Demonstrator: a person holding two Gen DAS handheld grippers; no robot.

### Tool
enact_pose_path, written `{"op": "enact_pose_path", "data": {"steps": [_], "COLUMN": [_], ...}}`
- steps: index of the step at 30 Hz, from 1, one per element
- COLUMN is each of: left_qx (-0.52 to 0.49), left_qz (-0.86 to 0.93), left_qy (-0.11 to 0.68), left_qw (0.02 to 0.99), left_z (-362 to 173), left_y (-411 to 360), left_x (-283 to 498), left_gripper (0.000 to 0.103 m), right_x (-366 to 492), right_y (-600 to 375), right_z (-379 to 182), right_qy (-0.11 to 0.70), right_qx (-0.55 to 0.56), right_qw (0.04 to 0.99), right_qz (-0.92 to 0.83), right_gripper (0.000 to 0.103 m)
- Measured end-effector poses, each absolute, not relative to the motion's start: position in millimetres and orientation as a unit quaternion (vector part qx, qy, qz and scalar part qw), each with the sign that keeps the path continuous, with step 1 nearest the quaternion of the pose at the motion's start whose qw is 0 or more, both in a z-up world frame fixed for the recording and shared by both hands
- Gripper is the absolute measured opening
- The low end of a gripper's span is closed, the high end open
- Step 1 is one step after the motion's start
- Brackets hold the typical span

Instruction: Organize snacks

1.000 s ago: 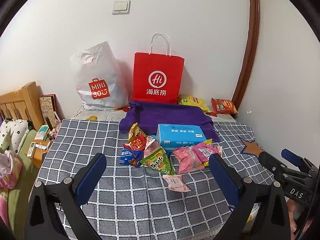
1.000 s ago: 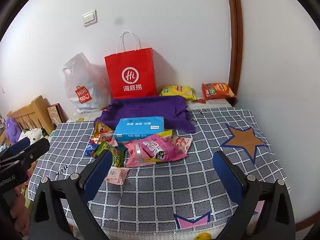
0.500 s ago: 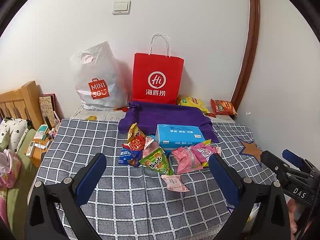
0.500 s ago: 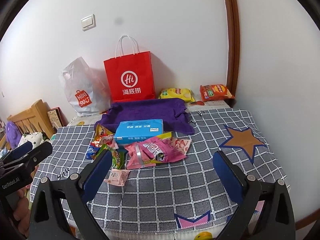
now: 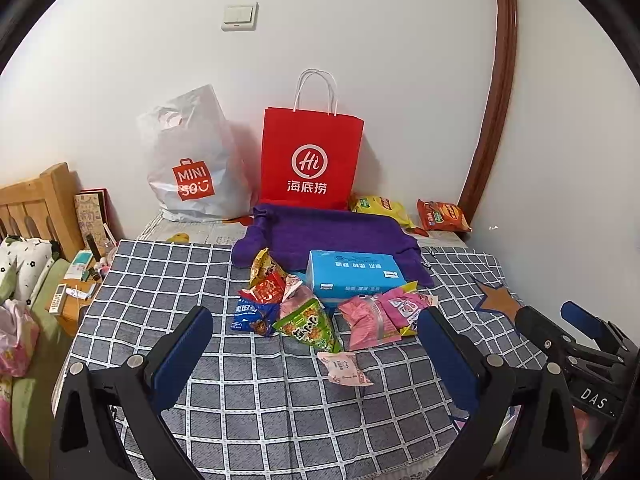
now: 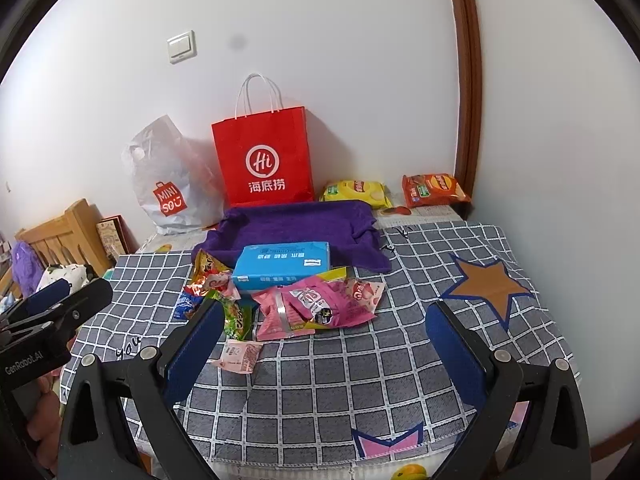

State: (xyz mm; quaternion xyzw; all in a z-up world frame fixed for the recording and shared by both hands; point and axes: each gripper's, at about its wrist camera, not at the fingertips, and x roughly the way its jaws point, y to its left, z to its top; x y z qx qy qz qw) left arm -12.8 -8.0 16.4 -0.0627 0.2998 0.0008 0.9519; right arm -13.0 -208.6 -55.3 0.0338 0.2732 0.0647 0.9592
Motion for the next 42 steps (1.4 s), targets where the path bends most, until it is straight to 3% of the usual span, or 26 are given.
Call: {"op": "enact_pose_path", "data": {"steps": [26, 42], "left_qx": [-0.055, -0.081], "left_qz": [-0.004, 0.01], "left_qy": [0.337, 0.419], "left_qw": [0.94, 0.904], "left_z": [-14, -88], "left_y": [1, 26], "left_x": [47, 113], "left_gripper": [0.102, 0.098], "right_x": [36, 123], "right_y": [-216, -223], "right_z": [-67, -149], "right_qy": [0.276, 0.352], "right_qx": [0.016, 0.018], "right_qw": [0.959, 0.931], "right_qz": [0.059, 0.095], "right_gripper": [0.1, 0.096]}}
